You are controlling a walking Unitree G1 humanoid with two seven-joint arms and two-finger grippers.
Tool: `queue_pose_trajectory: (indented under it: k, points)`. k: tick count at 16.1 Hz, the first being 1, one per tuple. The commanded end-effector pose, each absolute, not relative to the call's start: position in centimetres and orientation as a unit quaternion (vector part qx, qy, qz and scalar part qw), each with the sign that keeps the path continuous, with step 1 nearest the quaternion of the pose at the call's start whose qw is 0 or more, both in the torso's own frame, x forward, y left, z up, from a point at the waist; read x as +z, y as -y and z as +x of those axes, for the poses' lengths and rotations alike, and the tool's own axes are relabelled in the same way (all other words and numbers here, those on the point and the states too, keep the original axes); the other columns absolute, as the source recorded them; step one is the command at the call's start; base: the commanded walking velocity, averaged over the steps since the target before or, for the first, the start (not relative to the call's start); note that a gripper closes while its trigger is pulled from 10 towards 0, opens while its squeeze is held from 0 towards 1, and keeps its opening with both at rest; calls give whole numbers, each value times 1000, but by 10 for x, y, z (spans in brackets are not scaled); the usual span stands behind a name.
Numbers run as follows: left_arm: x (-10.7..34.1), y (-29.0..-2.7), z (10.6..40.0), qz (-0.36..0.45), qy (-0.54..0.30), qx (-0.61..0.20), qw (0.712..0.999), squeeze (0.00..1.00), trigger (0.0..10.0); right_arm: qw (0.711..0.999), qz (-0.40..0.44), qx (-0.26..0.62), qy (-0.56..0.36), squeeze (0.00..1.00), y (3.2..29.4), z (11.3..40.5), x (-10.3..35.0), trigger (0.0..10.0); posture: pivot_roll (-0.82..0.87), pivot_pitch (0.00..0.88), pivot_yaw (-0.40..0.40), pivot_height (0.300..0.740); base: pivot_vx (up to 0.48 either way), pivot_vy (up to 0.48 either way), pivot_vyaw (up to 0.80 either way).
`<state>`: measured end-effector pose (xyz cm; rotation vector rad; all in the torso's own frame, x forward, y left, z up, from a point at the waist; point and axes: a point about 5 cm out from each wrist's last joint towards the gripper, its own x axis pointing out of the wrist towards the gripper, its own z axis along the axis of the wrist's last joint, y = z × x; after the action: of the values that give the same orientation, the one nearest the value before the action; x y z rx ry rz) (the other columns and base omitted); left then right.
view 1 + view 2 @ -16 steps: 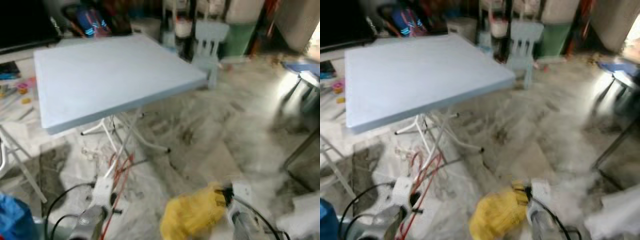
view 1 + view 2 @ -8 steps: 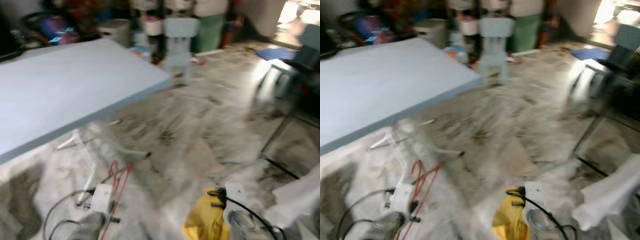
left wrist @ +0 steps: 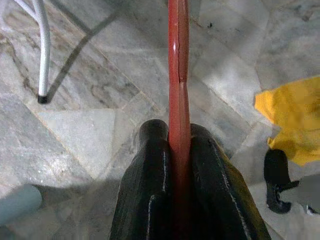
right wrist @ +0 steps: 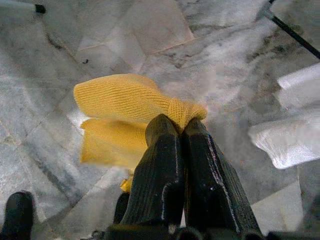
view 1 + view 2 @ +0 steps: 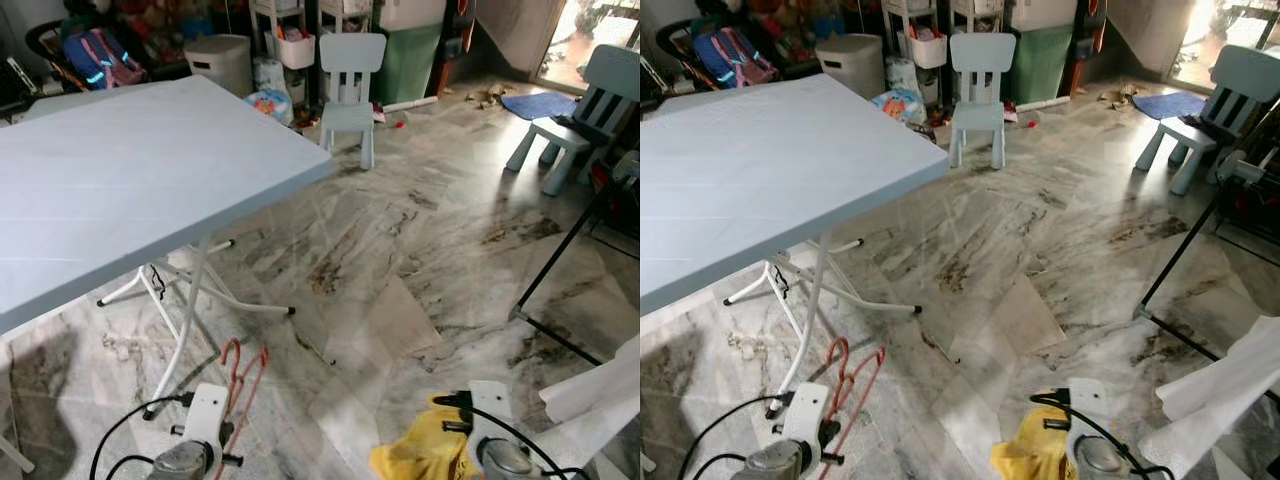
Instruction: Hang hanger
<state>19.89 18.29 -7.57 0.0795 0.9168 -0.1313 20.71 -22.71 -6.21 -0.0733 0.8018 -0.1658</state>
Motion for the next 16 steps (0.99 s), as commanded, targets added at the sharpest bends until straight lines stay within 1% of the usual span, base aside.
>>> queue_pose_trajectory:
  k: [1, 2, 3, 5, 6, 8, 9, 11, 13, 16]
  points:
    - [-77, -188, 195, 49, -452, -55, 889, 0, 10000, 913, -38, -91, -397, 0, 233, 205, -62, 10000, 20, 0, 33, 740, 0, 0, 0]
    - [-78, -190, 194, 56, -454, -51, 888, 0, 10000, 911, -44, -94, -399, 0, 235, 204, -62, 10000, 29, 0, 28, 740, 0, 0, 0]
    - [-76, -192, 196, 54, -444, -38, 893, 0, 10000, 912, -49, -91, -397, 0, 235, 207, -61, 10000, 33, 0, 23, 740, 0, 0, 0]
    - [-74, -190, 201, 37, -430, -41, 901, 0, 10000, 923, -36, -78, -376, 0, 229, 221, -54, 10000, 36, 0, 18, 740, 255, 313, -666]
    - [-74, -190, 200, 38, -432, -44, 900, 0, 10000, 926, -37, -71, -370, 0, 225, 226, -52, 10000, 36, 0, 18, 740, 0, 247, 0]
    - [-75, -189, 199, 39, -436, -44, 898, 0, 10000, 932, -30, -71, -353, 0, 221, 235, -46, 10000, 34, 0, 19, 740, 0, 0, 0]
    - [-76, -188, 197, 38, -441, -40, 896, 0, 10000, 937, -15, -80, -340, 0, 221, 241, -42, 10000, 29, 0, 20, 740, 0, 0, 0]
    - [-80, -186, 191, 32, -455, -41, 889, 0, 10000, 941, -13, -85, -327, 0, 225, 249, -35, 10000, 17, 0, 24, 740, 0, 0, 0]
    - [-82, -185, 187, 32, -465, -47, 884, 0, 10000, 940, -24, -87, -328, 0, 230, 247, -35, 10000, 12, 0, 23, 740, 0, 270, 0]
    - [-82, -186, 186, 34, -464, -49, 884, 0, 10000, 938, -21, -94, -332, 0, 232, 244, -37, 10000, 9, 0, 25, 740, 0, 455, 0]
